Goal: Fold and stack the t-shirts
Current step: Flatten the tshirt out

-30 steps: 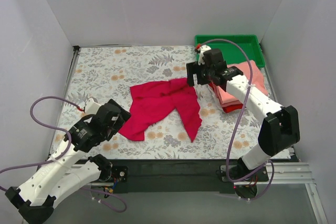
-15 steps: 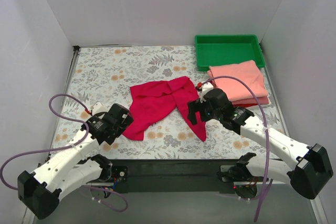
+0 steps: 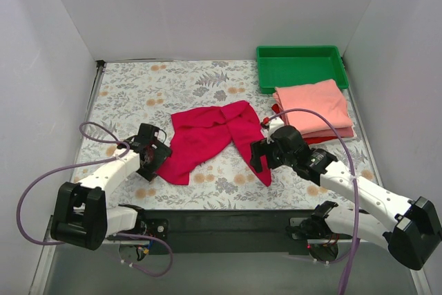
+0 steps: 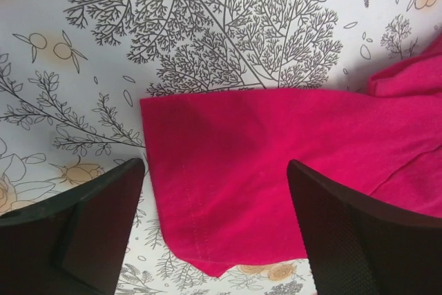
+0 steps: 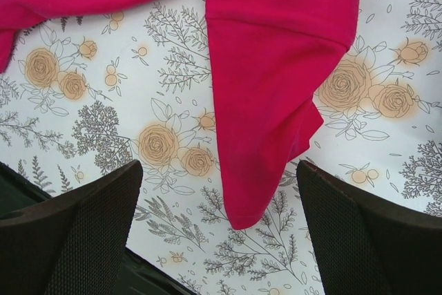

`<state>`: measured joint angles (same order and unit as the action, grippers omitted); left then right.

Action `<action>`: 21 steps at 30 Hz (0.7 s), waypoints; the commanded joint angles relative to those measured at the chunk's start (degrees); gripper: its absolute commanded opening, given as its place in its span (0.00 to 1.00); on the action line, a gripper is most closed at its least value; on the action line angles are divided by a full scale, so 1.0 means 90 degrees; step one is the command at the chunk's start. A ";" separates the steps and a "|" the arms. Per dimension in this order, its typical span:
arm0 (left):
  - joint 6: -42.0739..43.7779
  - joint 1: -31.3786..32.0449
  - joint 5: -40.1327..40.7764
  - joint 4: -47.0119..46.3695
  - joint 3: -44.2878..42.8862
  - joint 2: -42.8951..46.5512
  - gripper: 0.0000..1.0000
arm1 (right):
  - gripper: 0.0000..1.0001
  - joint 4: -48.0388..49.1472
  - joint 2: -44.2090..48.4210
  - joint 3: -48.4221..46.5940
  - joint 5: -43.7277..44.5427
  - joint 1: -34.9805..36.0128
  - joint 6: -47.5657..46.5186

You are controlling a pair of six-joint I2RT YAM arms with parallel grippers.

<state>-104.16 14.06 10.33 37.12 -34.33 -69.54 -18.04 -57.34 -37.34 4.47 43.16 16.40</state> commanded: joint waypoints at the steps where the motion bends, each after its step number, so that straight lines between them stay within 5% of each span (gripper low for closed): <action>1: 0.0216 -0.0030 -0.0337 -0.0326 0.0162 -0.0319 0.79 | 0.98 0.0071 0.0209 0.0057 0.0167 0.0029 0.0072; 5: 0.0255 -0.0039 -0.0405 -0.0423 0.0288 -0.0467 0.49 | 0.98 0.0061 0.0229 0.0096 0.0274 0.0029 0.0111; 6: 0.0265 -0.0039 -0.0434 -0.0453 0.0308 -0.0486 0.27 | 0.98 0.0071 0.0219 0.0087 0.0285 0.0029 0.0111; 9: 0.0429 -0.0030 -0.0464 -0.0502 0.0269 -0.0525 0.00 | 0.98 0.0071 0.0151 0.0019 0.0353 0.0029 0.0072; 21: 0.0392 -0.0039 0.0395 -0.0150 -0.0365 0.0304 0.00 | 0.95 0.0227 -0.1838 -0.1094 0.1055 0.0536 -0.0162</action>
<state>-100.75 13.76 10.15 34.13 -34.26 -70.41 -17.82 -68.77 -42.65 9.19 45.78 15.99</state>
